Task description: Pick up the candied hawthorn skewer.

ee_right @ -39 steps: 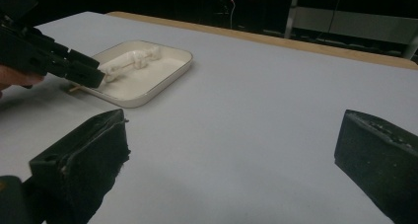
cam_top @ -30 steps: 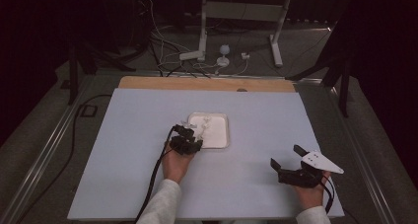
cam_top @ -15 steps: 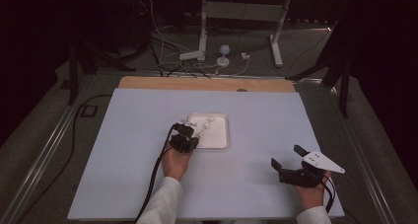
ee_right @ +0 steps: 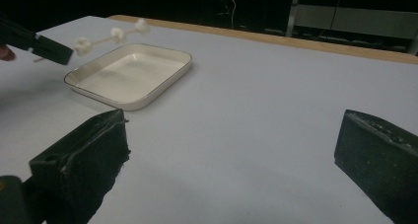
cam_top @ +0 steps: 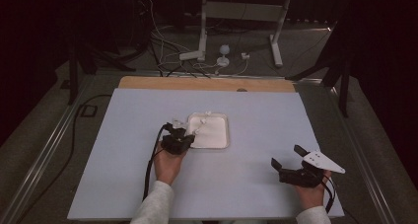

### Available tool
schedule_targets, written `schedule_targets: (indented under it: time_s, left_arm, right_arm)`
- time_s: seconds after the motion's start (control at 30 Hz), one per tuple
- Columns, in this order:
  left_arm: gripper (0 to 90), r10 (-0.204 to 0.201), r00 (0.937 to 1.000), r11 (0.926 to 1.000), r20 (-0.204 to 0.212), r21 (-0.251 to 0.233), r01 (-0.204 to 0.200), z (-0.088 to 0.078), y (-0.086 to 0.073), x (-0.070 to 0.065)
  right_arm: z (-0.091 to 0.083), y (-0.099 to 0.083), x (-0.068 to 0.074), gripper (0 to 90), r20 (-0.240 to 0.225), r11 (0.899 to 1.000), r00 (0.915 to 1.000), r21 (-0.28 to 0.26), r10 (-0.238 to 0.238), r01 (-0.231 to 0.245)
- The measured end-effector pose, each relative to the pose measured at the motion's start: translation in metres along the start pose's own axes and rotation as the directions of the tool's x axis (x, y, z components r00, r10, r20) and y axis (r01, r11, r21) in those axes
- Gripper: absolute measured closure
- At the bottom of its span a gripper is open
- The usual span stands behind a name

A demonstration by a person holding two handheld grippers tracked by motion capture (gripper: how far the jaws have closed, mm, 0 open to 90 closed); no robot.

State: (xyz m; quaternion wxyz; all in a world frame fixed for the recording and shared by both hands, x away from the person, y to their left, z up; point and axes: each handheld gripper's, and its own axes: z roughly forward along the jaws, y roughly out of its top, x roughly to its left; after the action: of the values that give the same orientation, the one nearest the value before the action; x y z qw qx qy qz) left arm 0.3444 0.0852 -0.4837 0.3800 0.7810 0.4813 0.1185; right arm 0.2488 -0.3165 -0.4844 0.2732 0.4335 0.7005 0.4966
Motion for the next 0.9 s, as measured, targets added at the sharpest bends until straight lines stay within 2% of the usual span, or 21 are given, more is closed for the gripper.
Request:
schedule_targets:
  time_s: [0.17, 0.43, 0.57, 0.7, 0.73, 0.9]
  left_arm:
    - [89.7, 0.005, 0.9997, 0.9984, 0.024, -0.057, -0.003, -0.018, -0.006, 0.004]
    - [89.6, 0.021, 0.9993, 0.9932, 0.029, -0.115, -0.018, -0.042, -0.022, 0.014]
    - [89.6, 0.023, 0.9994, 0.9917, 0.026, -0.127, -0.019, -0.050, -0.033, 0.020]
    - [89.6, 0.007, 0.9996, 0.9902, 0.029, -0.140, -0.002, -0.058, -0.039, 0.026]
    - [89.6, 0.013, 0.9996, 0.9901, 0.025, -0.140, -0.009, -0.060, -0.039, 0.027]
    - [89.6, 0.029, 0.9993, 0.9874, 0.025, -0.156, -0.025, -0.068, -0.039, 0.027]
  right_arm:
    - [0.001, 0.000, 0.001, 0.0, 0.001, 1.000, 1.0000, 0.005, 0.003, -0.003]
    - [0.002, 0.000, 0.004, 0.0, 0.005, 1.000, 1.0000, 0.013, 0.002, -0.002]
    - [0.003, 0.001, 0.002, 0.0, 0.006, 1.000, 0.9998, 0.014, 0.020, -0.020]
    - [0.004, 0.008, 0.003, 0.0, 0.010, 1.000, 0.9997, 0.015, 0.022, -0.022]
    - [0.004, 0.010, 0.003, 0.0, 0.008, 1.000, 0.9997, 0.015, 0.022, -0.022]
    - [0.007, 0.023, 0.010, 0.0, -0.008, 1.000, 0.9999, 0.021, -0.005, 0.006]
